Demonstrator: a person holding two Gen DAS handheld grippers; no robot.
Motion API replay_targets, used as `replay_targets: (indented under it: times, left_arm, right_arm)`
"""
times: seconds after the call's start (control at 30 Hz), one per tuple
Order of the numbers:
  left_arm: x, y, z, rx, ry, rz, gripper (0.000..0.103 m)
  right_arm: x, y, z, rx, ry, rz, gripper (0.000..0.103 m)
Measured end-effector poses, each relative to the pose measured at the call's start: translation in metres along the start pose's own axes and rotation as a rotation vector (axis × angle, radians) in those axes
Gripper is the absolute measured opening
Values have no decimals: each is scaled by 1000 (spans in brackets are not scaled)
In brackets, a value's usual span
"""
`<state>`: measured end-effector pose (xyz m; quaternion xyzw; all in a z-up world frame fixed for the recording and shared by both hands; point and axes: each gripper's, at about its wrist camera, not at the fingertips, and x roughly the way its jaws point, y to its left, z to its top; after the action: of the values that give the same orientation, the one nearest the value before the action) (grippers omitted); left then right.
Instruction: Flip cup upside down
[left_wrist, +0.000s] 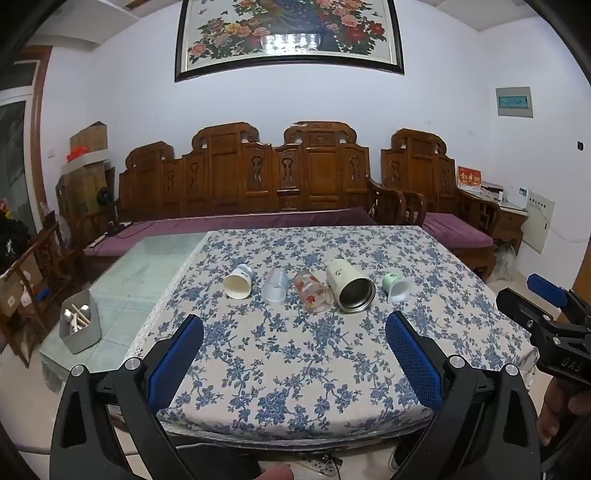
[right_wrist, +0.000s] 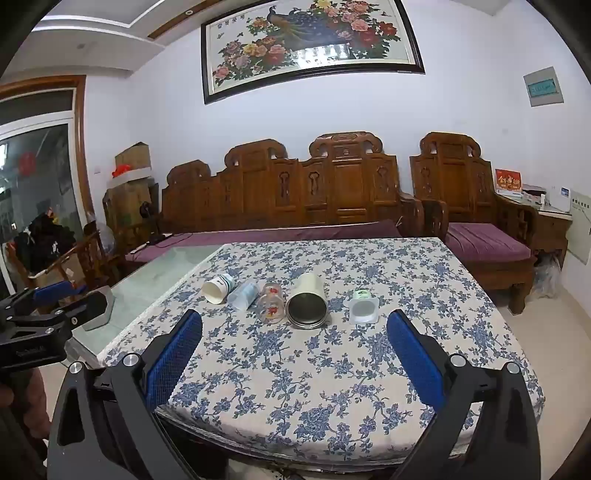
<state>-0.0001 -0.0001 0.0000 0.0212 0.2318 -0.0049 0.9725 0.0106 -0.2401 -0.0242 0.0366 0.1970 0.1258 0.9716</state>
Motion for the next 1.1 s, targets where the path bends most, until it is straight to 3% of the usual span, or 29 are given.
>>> replay_targets:
  times: [1.1]
  left_arm:
    - [-11,-2,10,-6,-30,-14,95]
  right_arm:
    - [-4,3,4,10,-26,3,101]
